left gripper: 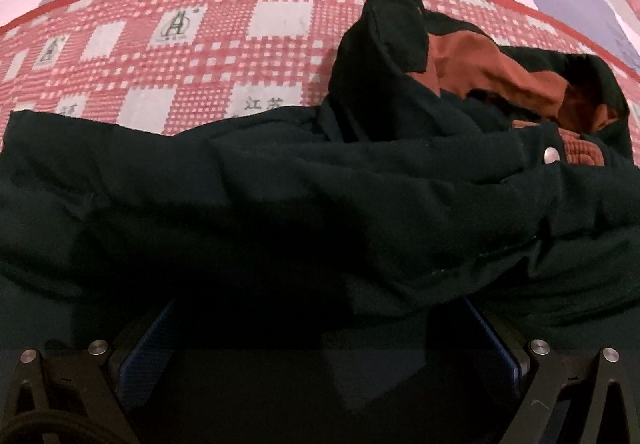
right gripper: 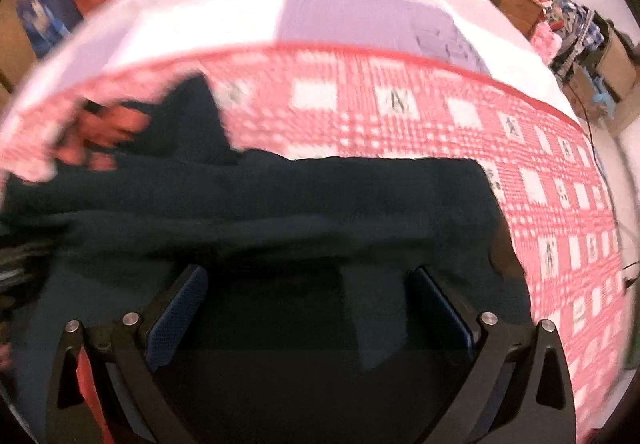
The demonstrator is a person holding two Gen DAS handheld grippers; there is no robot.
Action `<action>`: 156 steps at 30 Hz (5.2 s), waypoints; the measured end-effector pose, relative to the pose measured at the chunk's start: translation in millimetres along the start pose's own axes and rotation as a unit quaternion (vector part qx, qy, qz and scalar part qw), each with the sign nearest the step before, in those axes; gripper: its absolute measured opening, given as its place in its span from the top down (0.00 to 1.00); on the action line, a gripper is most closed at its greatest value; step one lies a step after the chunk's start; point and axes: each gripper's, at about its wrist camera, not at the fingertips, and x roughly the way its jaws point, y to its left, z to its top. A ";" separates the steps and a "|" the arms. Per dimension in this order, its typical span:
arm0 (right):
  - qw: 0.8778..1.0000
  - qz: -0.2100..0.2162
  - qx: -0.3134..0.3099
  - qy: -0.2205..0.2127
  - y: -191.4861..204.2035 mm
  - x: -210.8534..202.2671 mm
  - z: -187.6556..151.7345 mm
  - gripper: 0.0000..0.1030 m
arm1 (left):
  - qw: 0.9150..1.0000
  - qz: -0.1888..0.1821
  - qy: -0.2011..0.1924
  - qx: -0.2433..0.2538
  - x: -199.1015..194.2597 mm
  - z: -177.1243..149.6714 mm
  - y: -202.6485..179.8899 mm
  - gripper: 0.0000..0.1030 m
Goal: Fold large clothes
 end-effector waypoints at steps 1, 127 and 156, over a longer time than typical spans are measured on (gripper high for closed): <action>1.000 0.012 -0.002 -0.008 3.9 -11.9 -8.7 0.00 | 1.000 -0.001 0.002 0.001 0.4 0.4 -0.3 0.00; 0.986 -0.005 -0.130 -0.106 28.1 -74.8 -73.4 0.01 | 0.968 -0.094 -0.180 0.148 -90.6 -97.7 1.5 0.03; 0.991 -0.087 0.099 0.005 -148.7 4.7 -16.8 0.01 | 0.995 0.014 -0.098 -0.003 -26.7 -10.9 130.5 0.03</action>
